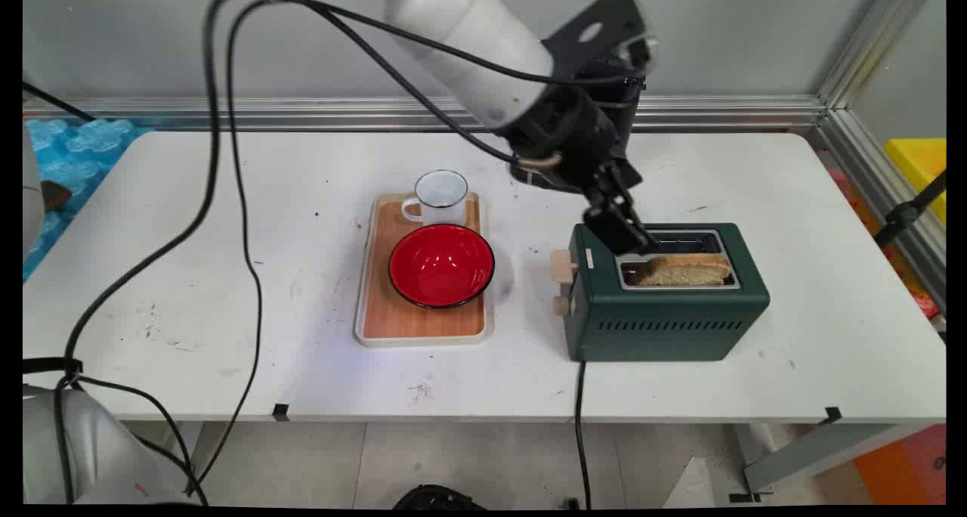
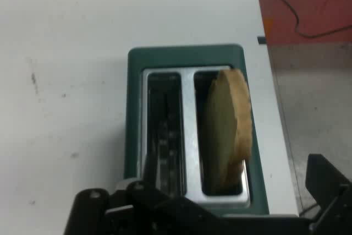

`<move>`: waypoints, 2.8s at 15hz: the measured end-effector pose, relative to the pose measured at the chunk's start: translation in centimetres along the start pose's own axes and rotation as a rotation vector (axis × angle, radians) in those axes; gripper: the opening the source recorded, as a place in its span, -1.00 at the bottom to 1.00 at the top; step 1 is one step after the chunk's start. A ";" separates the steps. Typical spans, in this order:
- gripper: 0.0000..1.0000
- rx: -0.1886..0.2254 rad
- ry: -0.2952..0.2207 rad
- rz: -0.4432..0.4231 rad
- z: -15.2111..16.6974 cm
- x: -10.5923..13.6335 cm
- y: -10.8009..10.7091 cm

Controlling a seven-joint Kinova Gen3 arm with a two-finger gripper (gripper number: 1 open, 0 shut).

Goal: Press the toaster switch

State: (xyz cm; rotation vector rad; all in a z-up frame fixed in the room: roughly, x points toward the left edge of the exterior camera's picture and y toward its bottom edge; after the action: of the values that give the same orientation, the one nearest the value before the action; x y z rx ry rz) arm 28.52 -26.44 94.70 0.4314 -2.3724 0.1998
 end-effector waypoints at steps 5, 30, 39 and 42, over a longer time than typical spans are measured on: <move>-1.00 0.001 -0.047 0.019 -2.7 -1.5 0.2; -1.00 0.039 -0.159 0.014 2.0 -6.6 -0.3; -1.00 0.044 -0.171 -0.015 4.4 -7.7 -0.3; -1.00 0.045 -0.177 -0.022 4.9 -8.1 -0.3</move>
State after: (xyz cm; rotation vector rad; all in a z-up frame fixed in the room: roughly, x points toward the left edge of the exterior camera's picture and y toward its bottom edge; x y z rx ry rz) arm 31.19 -25.95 85.61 0.5152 -2.5387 0.2127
